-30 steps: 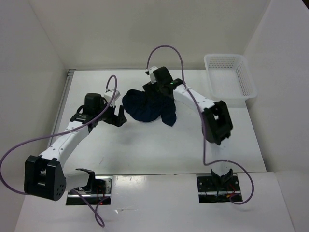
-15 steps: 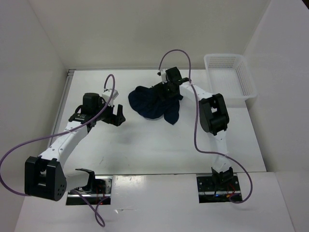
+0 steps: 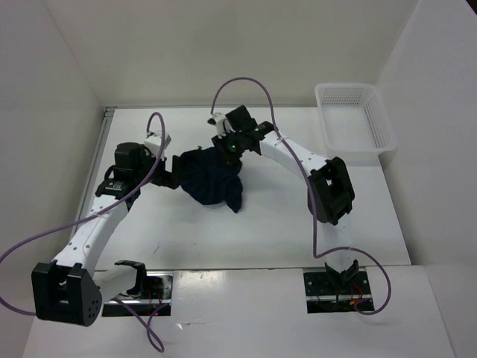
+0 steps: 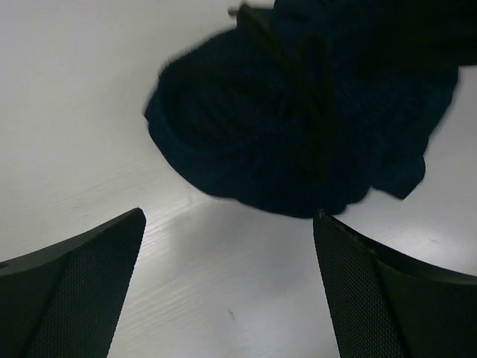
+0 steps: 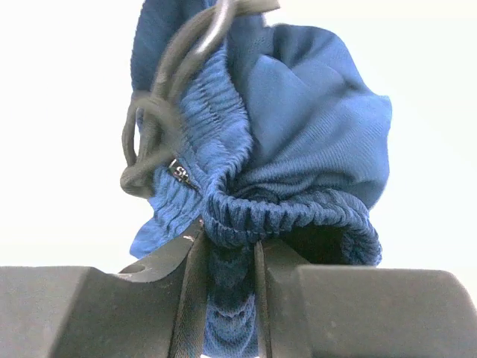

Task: Fold and stack the shorts
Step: Flatten the shorts out

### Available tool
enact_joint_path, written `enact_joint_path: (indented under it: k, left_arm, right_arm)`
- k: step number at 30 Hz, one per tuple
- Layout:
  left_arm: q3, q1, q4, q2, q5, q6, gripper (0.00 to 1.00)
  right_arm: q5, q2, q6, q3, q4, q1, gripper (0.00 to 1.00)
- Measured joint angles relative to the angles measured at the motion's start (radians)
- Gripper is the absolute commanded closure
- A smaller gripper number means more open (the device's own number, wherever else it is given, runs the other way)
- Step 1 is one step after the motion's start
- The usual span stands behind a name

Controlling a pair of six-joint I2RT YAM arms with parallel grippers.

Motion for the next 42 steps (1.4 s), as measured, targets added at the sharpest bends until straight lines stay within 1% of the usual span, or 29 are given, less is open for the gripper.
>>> enact_joint_path:
  k: [2,4,7,8,9,10,11,12,13,17,19,21,22,27,29,32,35,38,42]
  left_arm:
    - [0.0,0.042,0.02,-0.03,-0.024,0.0,0.0]
    - [0.0,0.088,0.041,-0.051,-0.05,0.0,0.0]
    - [0.005,0.132,0.049,-0.066,-0.078,0.0,0.0]
    - [0.01,0.136,0.047,-0.066,-0.079,0.0,0.0]
    - [0.014,0.136,0.047,-0.066,-0.079,0.0,0.0]
    - [0.022,0.136,0.045,-0.065,-0.073,0.0,0.0]
    - [0.03,0.136,0.043,-0.062,-0.067,0.0,0.0]
    - [0.043,0.136,0.041,-0.054,-0.058,0.0,0.0]
    - [0.058,0.132,0.04,-0.042,-0.049,0.001,0.0]
    - [0.096,0.097,0.028,0.011,-0.032,0.001,0.0]
    - [0.113,0.054,0.002,0.042,-0.016,0.001,0.0]
    - [0.131,-0.009,-0.03,0.071,0.005,0.0,0.0]
    - [0.139,-0.043,-0.046,0.081,0.016,0.0,0.0]
    - [0.173,-0.259,-0.083,0.183,0.042,-0.001,0.0]
    - [0.19,-0.364,-0.086,0.247,0.024,0.001,0.0]
    - [0.213,-0.535,-0.05,0.355,-0.018,0.001,0.0]
    - [0.215,-0.657,0.008,0.442,-0.059,0.001,0.02]
    - [0.215,-0.698,0.061,0.516,-0.1,0.001,0.04]
    - [0.214,-0.703,0.145,0.611,-0.183,-0.001,0.19]
  right_arm:
    - [-0.074,-0.041,0.091,0.05,0.008,0.042,1.0]
    - [-0.091,-0.101,0.162,0.068,0.015,0.07,1.0]
    - [-0.002,-0.19,0.254,0.057,0.023,0.072,1.0]
    - [0.044,-0.216,0.282,0.042,0.029,0.064,0.96]
    - [0.087,-0.236,0.305,0.023,0.032,0.051,0.84]
    - [0.126,-0.254,0.329,-0.003,0.037,0.036,0.64]
    - [0.159,-0.269,0.353,-0.029,0.039,0.022,0.4]
    - [0.182,-0.285,0.382,-0.072,0.048,0.009,0.02]
    - [0.195,-0.297,0.41,-0.109,0.047,-0.007,0.0]
    - [0.178,-0.313,0.455,-0.237,0.036,-0.034,0.0]
    - [0.186,-0.311,0.453,-0.249,0.025,-0.043,0.0]
    - [0.19,-0.312,0.437,-0.238,0.03,-0.081,0.0]
    - [0.199,-0.312,0.425,-0.228,0.038,-0.118,0.0]
    - [0.246,-0.294,0.29,-0.215,0.102,-0.397,0.0]
    - [0.243,-0.288,0.24,-0.237,0.109,-0.451,0.0]
    - [0.181,-0.288,0.182,-0.292,0.108,-0.439,0.0]
    - [0.119,-0.288,0.138,-0.346,0.097,-0.407,0.0]
    - [0.08,-0.288,0.115,-0.366,0.088,-0.391,0.0]
    - [0.064,-0.288,0.109,-0.366,0.091,-0.392,0.0]
